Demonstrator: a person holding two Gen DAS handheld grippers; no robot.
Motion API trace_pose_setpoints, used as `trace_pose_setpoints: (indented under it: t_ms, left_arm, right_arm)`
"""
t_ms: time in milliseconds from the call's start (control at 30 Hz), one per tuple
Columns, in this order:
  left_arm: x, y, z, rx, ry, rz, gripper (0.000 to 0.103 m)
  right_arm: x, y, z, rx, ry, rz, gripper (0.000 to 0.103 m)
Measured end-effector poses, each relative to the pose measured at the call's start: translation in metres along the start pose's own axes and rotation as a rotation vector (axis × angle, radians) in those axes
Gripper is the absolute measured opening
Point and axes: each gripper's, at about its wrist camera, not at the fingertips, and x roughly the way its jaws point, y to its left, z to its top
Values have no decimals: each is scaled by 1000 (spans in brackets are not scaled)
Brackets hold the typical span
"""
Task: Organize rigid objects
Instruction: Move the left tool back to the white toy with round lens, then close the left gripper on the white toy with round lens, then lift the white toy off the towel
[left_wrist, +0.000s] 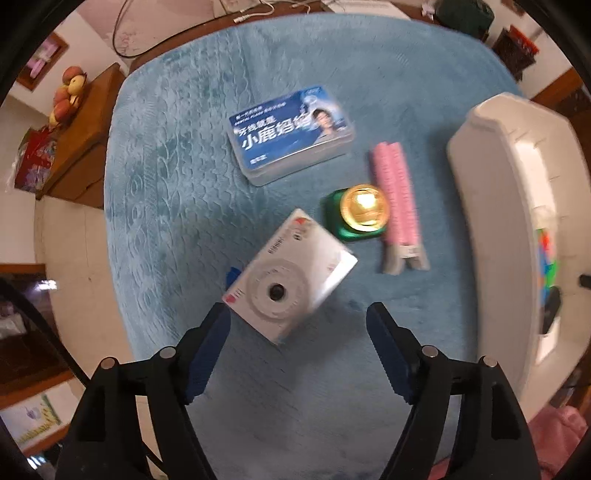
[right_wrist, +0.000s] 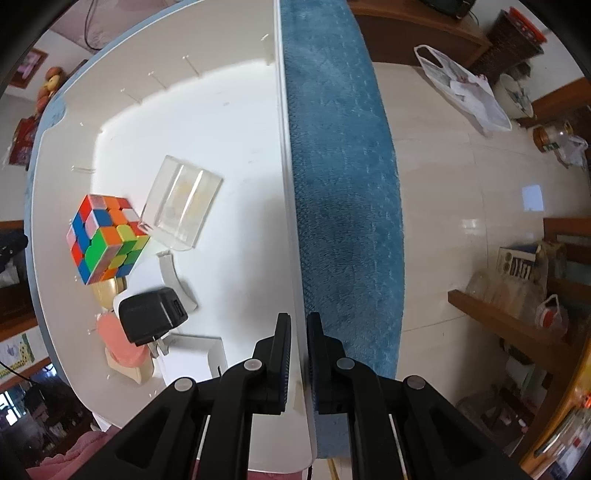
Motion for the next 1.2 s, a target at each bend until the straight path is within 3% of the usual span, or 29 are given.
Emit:
trace_pose_setpoints:
  t_ms: [67, 267, 800, 1000, 1200]
  left_arm:
    - [12, 3, 4, 32, 24, 23, 79]
    - [36, 7, 9, 67, 75, -2, 79]
    - [69, -1, 22, 123, 114, -39, 90]
    - [74, 1, 31, 130, 132, -40, 90]
    - [70, -7, 34, 153, 104, -45, 85]
  right_arm:
    - [1, -1, 3, 20, 2, -1, 9]
    - [3, -3, 5, 56, 6, -16, 9]
    - [4, 5, 9, 96, 12, -63, 9]
    - [4, 5, 8, 105, 7, -71, 10]
    - [3, 7, 8, 98, 4, -78, 10]
